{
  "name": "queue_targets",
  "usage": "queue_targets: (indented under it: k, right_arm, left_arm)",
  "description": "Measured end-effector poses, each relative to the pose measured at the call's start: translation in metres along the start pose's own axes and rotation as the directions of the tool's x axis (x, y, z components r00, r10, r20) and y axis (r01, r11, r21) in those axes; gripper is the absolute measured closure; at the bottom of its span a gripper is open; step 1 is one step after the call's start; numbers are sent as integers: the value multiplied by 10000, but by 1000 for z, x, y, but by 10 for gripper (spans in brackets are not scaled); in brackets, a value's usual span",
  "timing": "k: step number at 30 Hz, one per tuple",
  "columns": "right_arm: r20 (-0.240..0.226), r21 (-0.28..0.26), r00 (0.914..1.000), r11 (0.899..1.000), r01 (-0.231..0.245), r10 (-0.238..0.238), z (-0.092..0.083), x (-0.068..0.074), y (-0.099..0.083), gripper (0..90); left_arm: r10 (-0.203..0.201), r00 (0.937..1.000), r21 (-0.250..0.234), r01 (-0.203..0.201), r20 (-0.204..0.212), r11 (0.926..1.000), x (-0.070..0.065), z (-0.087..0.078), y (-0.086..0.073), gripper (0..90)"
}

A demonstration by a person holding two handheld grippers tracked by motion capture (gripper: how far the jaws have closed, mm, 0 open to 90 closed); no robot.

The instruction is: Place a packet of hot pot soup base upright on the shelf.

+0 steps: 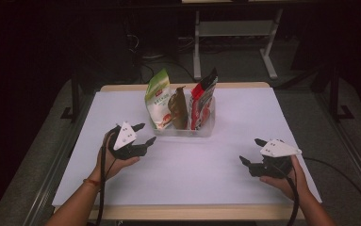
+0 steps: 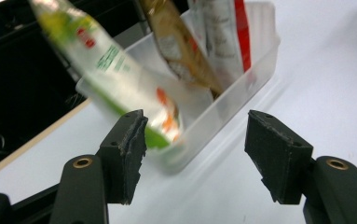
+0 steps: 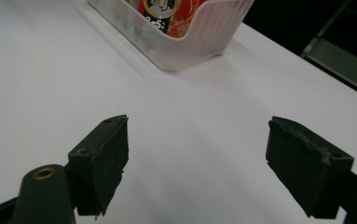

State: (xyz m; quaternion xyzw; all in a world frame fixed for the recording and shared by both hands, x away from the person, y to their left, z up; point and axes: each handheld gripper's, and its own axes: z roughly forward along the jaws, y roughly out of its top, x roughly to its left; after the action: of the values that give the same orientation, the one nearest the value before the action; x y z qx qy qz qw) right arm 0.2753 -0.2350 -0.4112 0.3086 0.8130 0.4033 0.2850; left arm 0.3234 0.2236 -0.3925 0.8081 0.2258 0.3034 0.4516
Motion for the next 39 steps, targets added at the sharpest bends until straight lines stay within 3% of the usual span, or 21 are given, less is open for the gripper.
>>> queue_targets:
  k: [15, 21, 23, 29, 39]
  right_arm:
    - [295, 152, 9987, 9991, 406, -410, -4, -2, 5, 204]
    - [374, 89, 9986, 9993, 370, -373, -12, -8, -1, 206]
    - [484, 45, 9980, 9992, 406, -408, -14, -8, -3, 205]
    - [445, -86, 9982, 9992, 395, -390, -16, -8, -12, 202]
    - [436, -370, 9989, 9992, -170, 186, -23, -11, -32, 201]
  left_arm:
    - [-171, 9996, 671, 184, -202, 9976, 11, -39, -43, 258]
    - [-492, 9986, 724, 503, -170, 9961, 17, -60, -60, 237]
    - [-813, 9965, 638, 823, -191, 9946, 20, -67, -67, 233]
    - [-1205, 9919, 666, 1231, -413, 9902, 23, -83, -82, 228]
    - [-1947, 9779, 500, 1987, -763, 9788, 32, -104, -105, 227]
